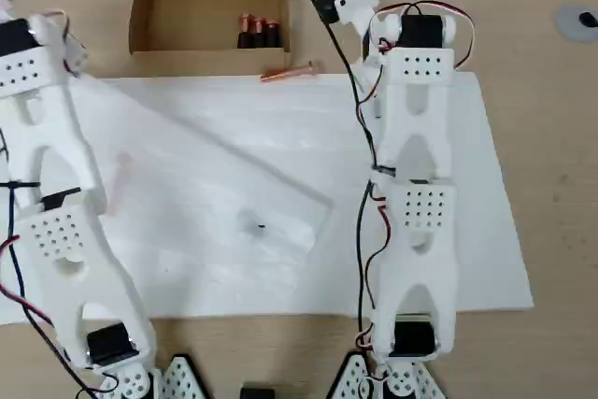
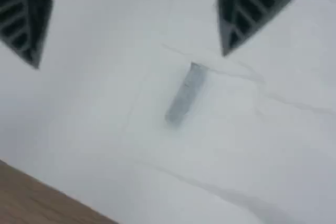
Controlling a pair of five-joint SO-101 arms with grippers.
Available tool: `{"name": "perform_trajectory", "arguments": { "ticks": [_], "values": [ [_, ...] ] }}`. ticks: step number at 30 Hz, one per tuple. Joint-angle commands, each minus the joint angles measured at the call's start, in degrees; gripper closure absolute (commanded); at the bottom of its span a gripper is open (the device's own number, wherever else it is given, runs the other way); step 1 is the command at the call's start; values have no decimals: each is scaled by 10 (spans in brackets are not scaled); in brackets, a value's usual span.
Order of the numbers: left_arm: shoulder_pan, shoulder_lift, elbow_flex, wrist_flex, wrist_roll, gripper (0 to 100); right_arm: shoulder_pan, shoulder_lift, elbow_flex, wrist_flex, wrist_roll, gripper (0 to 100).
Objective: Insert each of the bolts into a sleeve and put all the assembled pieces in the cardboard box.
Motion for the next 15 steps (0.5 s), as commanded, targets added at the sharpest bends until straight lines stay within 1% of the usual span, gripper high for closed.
{"name": "perform_trajectory", "arguments": {
  "ticks": [1, 3, 6, 12, 15],
  "values": [
    [-6, 19, -3, -40, 49, 808, 12, -58, 1, 6, -7, 738],
    [-6, 39, -16, -60, 56, 812, 13, -58, 1, 6, -7, 738],
    [-11, 60, -25, -59, 74, 829, 14, -58, 2, 6, -7, 738],
    [-33, 103, -26, 24, 78, 840, 13, -59, 3, 6, -6, 738],
    [-35, 136, -30, 33, 66, 838, 10, -59, 3, 6, -7, 738]
  ]
}}
